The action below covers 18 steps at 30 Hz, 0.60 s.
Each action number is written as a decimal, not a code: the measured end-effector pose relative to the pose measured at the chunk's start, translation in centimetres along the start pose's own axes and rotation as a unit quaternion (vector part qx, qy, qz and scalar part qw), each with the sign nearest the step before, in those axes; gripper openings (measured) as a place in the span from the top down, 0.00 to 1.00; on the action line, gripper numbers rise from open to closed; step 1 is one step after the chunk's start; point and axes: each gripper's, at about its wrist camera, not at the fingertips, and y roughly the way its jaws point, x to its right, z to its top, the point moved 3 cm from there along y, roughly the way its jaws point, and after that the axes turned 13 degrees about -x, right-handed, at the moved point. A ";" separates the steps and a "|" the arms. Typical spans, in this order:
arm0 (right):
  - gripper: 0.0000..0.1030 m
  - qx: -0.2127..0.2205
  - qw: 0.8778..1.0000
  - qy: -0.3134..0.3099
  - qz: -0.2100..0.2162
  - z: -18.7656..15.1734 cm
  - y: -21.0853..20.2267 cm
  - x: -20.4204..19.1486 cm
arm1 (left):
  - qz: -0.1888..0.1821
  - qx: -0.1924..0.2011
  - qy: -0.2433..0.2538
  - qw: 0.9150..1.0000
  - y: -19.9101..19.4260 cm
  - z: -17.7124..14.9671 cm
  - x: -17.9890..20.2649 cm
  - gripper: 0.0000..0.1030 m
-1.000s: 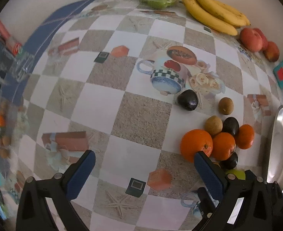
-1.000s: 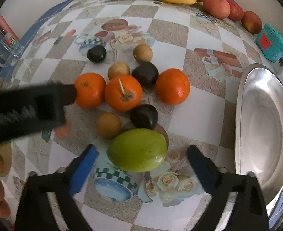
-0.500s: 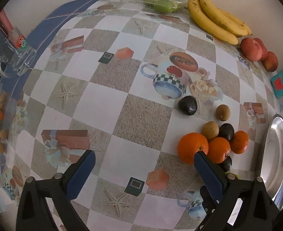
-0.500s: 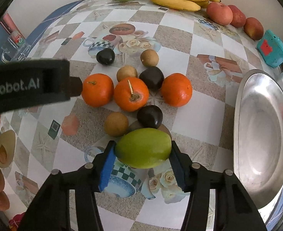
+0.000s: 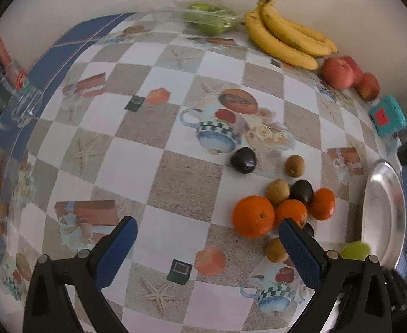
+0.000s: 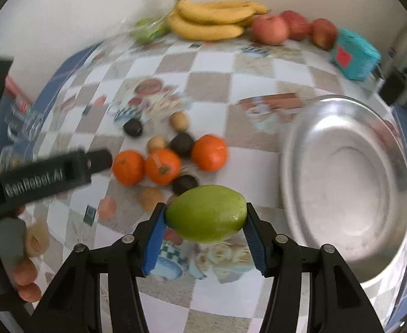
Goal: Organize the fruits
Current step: 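Lift the green fruit with the right tool while the left tool grasps a kiwi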
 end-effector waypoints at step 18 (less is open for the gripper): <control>0.46 0.054 0.993 0.107 0.020 -0.5 -3.2 5.0 | -0.012 -0.031 0.094 0.995 1.7 -2.0 5.9 0.33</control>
